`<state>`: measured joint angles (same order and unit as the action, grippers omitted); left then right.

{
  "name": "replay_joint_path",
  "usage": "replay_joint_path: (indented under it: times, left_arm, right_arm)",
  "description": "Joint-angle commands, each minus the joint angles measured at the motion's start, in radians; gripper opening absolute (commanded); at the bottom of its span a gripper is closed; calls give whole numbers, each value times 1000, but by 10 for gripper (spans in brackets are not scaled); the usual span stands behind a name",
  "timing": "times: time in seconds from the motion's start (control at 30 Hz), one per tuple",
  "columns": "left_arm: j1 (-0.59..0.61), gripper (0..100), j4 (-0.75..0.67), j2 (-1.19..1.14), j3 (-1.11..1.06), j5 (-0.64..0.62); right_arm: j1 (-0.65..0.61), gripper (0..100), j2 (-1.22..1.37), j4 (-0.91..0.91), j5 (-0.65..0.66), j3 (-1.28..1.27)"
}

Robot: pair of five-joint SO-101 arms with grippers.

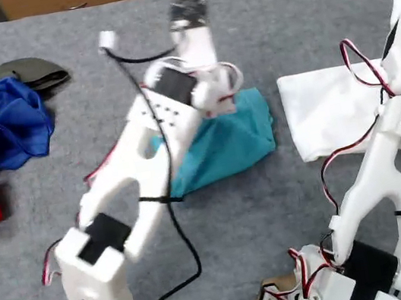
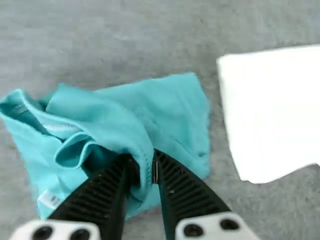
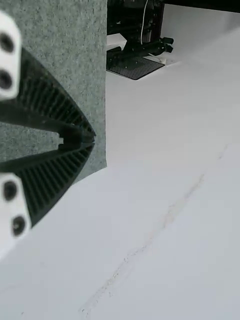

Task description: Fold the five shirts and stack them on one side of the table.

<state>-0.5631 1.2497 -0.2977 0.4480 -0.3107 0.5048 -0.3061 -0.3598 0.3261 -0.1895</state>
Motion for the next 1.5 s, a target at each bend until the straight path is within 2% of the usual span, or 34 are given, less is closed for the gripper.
replay_joint_path:
  times: [0.0, 0.13, 0.33, 0.67, 0.7, 0.77, 0.83, 0.87, 0.93, 1.03, 1.17, 1.2, 1.23, 1.3, 1.37, 1.47]
  left_arm:
    - [-44, 19, -28, -70, 120, -48]
    - [-46, 19, -51, -214, 255, -57]
    - [-86, 19, 31, -352, 477, -57]
    - [-103, 28, 130, -479, 649, -60]
    - [-109, 58, 143, -481, 661, -60]
    - [-117, 181, 181, -481, 687, -78]
    - [-107, 286, 230, -481, 726, -207]
    - [-91, 314, 262, -479, 760, -262]
    - [-60, 313, 316, -479, 859, -276]
    - [14, 271, 413, -484, 1028, -227]
    - [219, 88, 514, -490, 1189, -210]
    - [290, 29, 514, -490, 1181, -210]
    - [364, 11, 514, -490, 1155, -212]
    - [488, 43, 514, -481, 1073, -212]
    - [592, 14, 514, -472, 973, -204]
    - [703, 18, 514, -397, 813, -109]
  right_arm:
    - [8, 2, 2, 25, 9, 45]
    - [5, 2, 2, 23, 9, 42]
    - [-5, 2, 2, 23, 9, 42]
    - [-5, 8, 2, 23, 9, 41]
    - [-5, 8, 2, 23, 9, 41]
    - [-19, 9, 2, 14, 9, 41]
    - [-38, 9, 2, -3, 18, 41]
    - [-48, 9, 2, -9, 40, 41]
    - [-71, 9, 2, -20, 71, 41]
    - [-117, 9, 4, -49, 95, 42]
    - [-229, 9, 19, -141, 198, 51]
    - [-263, 9, 36, -173, 210, 62]
    - [-294, 9, 61, -219, 218, 85]
    - [-335, 9, 131, -339, 212, 162]
    - [-360, 7, 226, -486, 186, 274]
    - [-394, 6, 400, -733, 138, 483]
